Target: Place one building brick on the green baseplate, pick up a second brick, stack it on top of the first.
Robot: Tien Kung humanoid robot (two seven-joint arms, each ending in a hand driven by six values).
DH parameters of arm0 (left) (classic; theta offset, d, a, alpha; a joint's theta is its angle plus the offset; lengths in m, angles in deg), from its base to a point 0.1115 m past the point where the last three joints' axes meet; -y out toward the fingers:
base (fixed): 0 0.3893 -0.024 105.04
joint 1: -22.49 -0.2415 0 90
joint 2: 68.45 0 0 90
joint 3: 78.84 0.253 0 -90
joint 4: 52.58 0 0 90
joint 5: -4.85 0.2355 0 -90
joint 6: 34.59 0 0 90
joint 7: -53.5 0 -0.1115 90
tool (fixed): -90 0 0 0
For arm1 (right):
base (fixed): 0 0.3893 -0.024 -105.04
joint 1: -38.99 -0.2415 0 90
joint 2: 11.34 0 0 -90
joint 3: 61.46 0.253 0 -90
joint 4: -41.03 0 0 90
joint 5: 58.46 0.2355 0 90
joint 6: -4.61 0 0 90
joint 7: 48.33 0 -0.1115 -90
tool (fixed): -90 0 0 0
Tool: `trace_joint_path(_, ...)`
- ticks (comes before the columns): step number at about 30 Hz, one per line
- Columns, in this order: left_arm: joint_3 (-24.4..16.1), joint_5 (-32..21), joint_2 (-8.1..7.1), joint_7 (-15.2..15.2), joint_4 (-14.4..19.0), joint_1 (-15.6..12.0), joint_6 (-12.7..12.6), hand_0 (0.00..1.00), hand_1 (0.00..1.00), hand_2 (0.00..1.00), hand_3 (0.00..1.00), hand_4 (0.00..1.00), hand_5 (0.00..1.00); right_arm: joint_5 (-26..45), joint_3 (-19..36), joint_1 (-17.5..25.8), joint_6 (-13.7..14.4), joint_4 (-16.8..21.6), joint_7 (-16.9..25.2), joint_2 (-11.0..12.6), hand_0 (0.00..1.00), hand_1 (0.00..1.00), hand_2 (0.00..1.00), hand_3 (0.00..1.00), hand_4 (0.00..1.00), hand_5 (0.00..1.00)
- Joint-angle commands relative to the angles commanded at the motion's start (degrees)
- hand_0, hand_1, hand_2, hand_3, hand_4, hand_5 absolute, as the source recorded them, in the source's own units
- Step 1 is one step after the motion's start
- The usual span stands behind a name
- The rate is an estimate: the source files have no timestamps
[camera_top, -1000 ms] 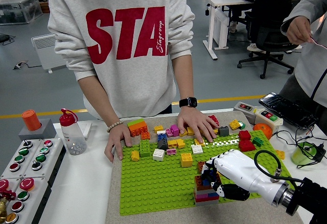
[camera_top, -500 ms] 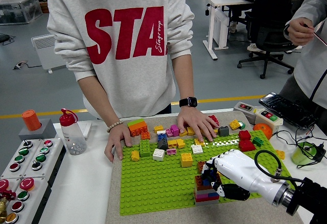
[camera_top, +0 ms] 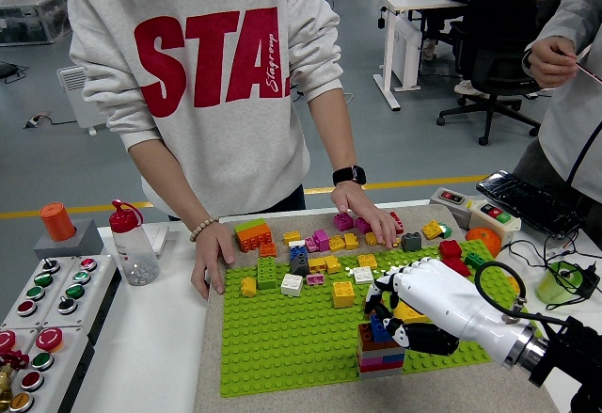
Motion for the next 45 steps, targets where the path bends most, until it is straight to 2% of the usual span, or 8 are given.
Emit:
trace_joint_path(6,-0.1,0.2,0.0,-0.1,0.0,-0.2,0.0,0.664,0.682,0.697,0.575,0.298,0.998,-0.6,2.2,-0.4,2.6,-2.7,-1.9,-0.9,0.41,0.447,0.525,0.522,0.29,0.19)
trace_joint_path(7,-0.1,0.2,0.0,-0.1,0.0,-0.2,0.0,0.664,0.683,0.697,0.575,0.298,0.998,-0.7,2.4,-0.4,2.7,-3.1,-2.4,-1.0,0.587,0.596,0.626,0.587,0.311,0.163)
trace_joint_path(12,-0.2,0.5,0.04,-0.2,0.0,-0.5,0.1,0.664,0.683,0.697,0.575,0.298,0.998,-2.1,5.2,-1.3,2.0,-8.3,-7.3,-2.1,0.587,0.596,0.626,0.587,0.311,0.163)
trace_joint_path(13,-0.2,0.6,0.04,-0.2,0.0,-0.5,0.1,0.664,0.683,0.697,0.575,0.298,0.998,-2.4,5.8,-1.4,1.7,-9.5,-8.2,-2.1,0.706,0.705,0.743,0.769,0.398,0.153)
trace_joint_path(18,-0.3,0.7,0.05,-0.3,0.0,-0.8,0.1,0.664,0.683,0.697,0.575,0.298,0.998,-3.5,8.4,-1.7,-0.4,-15.1,-9.9,-2.0,0.706,0.705,0.743,0.769,0.398,0.153)
trace_joint_path(19,-0.3,0.7,0.05,-0.3,0.0,-0.8,0.1,0.664,0.683,0.697,0.575,0.298,0.998,-3.9,8.7,-1.8,-0.5,-16.3,-9.8,-2.0,0.75,0.744,0.787,0.811,0.482,0.119)
trace_joint_path(33,-0.1,0.1,0.11,-0.4,0.0,-0.5,0.2,0.664,0.683,0.698,0.576,0.297,0.998,-3.9,3.4,-5.0,-1.7,-30.8,2.0,1.1,0.854,0.824,0.874,0.902,0.561,0.058)
trace_joint_path(45,0.0,-0.1,0.16,-0.5,0.0,-0.1,0.2,0.664,0.683,0.698,0.576,0.297,0.998,0.6,-7.5,-9.8,1.6,-35.0,12.5,2.5,0.854,0.827,0.88,0.91,0.581,0.037)
